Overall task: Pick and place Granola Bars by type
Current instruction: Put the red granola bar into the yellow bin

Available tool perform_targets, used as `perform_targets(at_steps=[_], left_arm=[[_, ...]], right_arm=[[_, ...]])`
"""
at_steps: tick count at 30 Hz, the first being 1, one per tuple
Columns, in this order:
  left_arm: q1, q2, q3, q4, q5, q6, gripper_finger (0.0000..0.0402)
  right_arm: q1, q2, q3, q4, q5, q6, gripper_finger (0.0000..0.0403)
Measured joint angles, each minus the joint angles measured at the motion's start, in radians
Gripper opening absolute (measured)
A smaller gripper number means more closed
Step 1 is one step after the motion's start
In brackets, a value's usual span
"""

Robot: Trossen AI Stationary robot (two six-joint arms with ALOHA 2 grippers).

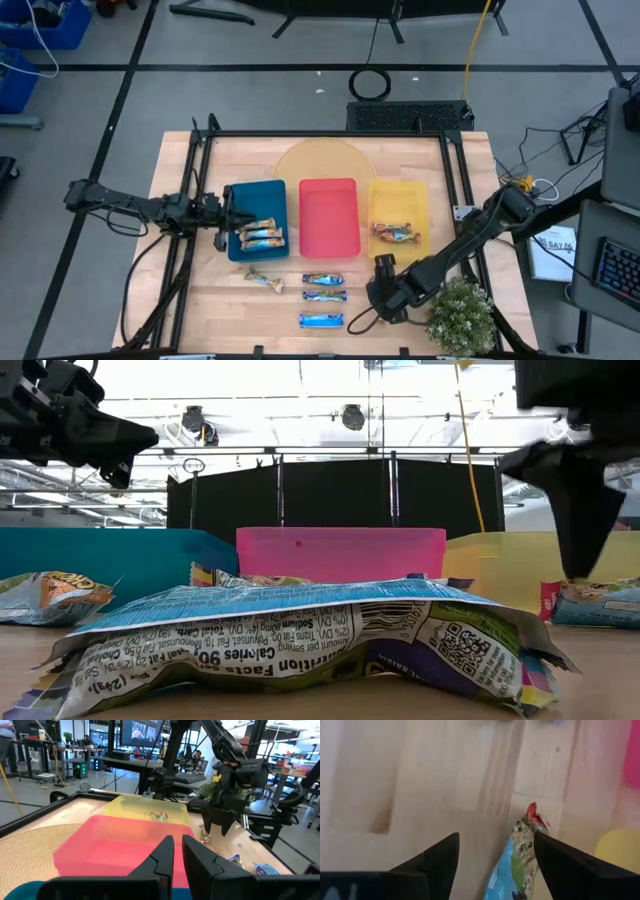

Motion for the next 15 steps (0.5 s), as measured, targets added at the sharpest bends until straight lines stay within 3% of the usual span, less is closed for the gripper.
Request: perform_targets(at_steps=[8, 15], left_arm=[[0.000, 0.000, 0.000, 0.000, 0.000, -0.003, 0.0047], [0.000, 0.000, 0.000, -0.001, 0.001, -0.005, 0.0047]], right_arm=[[0.000, 0.072, 0.000, -0.025, 0.028, 0.021, 0.0242], [0.014, 0.016, 0.031, -0.024, 0.052, 0.008, 0.0242]])
